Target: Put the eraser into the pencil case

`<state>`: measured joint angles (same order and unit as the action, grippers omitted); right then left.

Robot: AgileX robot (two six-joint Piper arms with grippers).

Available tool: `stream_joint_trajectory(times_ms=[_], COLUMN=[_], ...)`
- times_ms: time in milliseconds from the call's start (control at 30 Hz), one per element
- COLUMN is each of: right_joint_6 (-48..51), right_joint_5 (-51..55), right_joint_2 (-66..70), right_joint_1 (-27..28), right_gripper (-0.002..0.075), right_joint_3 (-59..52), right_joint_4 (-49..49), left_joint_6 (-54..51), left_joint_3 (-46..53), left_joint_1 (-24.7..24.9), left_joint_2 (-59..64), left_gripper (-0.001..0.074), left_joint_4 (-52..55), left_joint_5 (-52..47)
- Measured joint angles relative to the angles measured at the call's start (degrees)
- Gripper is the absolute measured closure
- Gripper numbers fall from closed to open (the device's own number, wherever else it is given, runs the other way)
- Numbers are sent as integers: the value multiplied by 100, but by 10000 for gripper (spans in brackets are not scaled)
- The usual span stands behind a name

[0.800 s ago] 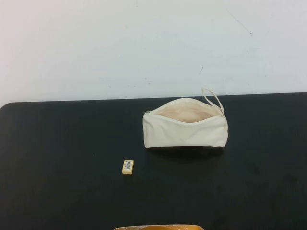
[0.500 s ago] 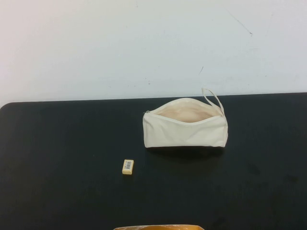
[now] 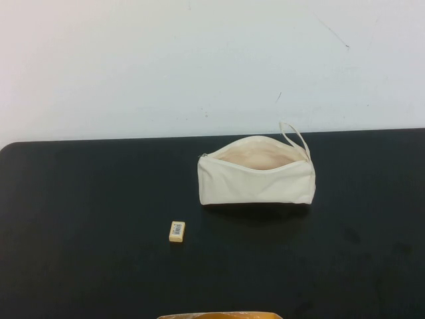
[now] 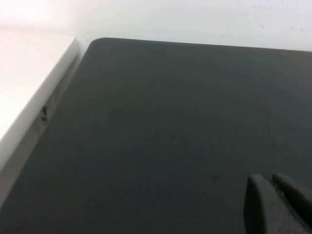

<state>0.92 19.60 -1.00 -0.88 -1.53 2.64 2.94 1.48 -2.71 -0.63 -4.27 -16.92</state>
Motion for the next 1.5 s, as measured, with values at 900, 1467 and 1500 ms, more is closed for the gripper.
stream_joint_trajectory(times_ms=[900, 1467, 1500], right_joint_6=[0, 0, 0], right_joint_5=[0, 0, 0], right_joint_2=[0, 0, 0], right_joint_1=[0, 0, 0], right_gripper=[727, 727, 727], right_joint_3=[0, 0, 0], right_joint_4=[0, 0, 0], left_joint_6=[-1720, -2937, -2986], left_joint_3=[-1025, -4867, -4945], left_joint_1=[0, 60, 143], left_joint_2=[155, 4653, 4868], left_gripper=[737, 737, 737], left_joint_4=[-5195, -2132, -2073], left_joint_5=[-225, -3417, -3417])
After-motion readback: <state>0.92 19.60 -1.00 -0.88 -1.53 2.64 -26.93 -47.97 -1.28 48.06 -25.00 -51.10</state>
